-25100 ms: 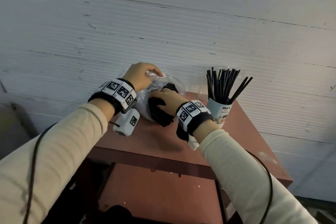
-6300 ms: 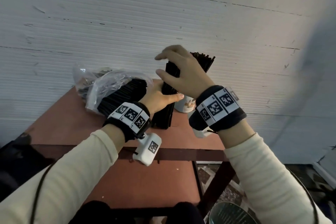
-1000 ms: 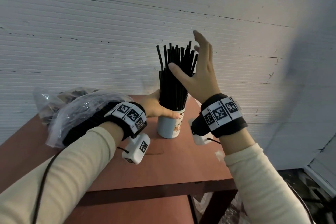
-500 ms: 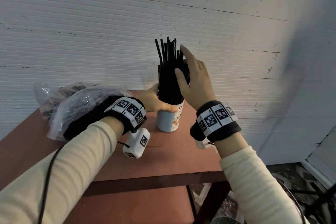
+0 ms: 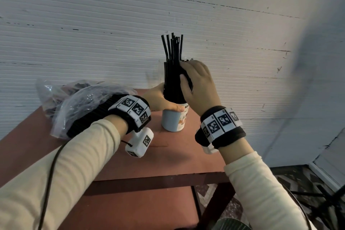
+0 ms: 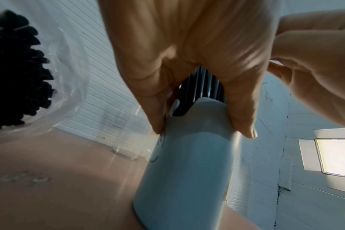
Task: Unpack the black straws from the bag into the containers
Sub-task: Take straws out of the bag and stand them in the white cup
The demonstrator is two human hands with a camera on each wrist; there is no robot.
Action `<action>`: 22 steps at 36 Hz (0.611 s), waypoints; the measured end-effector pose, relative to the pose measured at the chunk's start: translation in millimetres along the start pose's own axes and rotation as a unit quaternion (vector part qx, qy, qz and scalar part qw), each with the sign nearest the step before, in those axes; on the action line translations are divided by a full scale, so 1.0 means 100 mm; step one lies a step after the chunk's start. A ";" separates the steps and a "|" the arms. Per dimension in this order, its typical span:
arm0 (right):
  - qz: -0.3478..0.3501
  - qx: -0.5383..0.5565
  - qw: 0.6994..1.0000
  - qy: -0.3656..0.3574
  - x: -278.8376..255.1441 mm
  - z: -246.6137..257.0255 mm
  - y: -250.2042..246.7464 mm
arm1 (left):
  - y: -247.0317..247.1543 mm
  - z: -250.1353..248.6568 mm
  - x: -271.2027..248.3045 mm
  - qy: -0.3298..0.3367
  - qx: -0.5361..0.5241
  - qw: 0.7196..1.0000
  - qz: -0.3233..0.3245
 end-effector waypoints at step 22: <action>0.013 0.035 0.999 0.011 0.34 0.05 -0.12 | -0.03 -0.04 -0.01 -0.002 0.026 1.000 -0.005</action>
Point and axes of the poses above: each hand's wrist, its own x-axis towards the middle knuckle, its own y-axis out of the palm, z = x × y, the point moved 6 cm from there along x, towards the middle knuckle, and after that the axes turned 7 degrees about y, right-handed, at the moved point
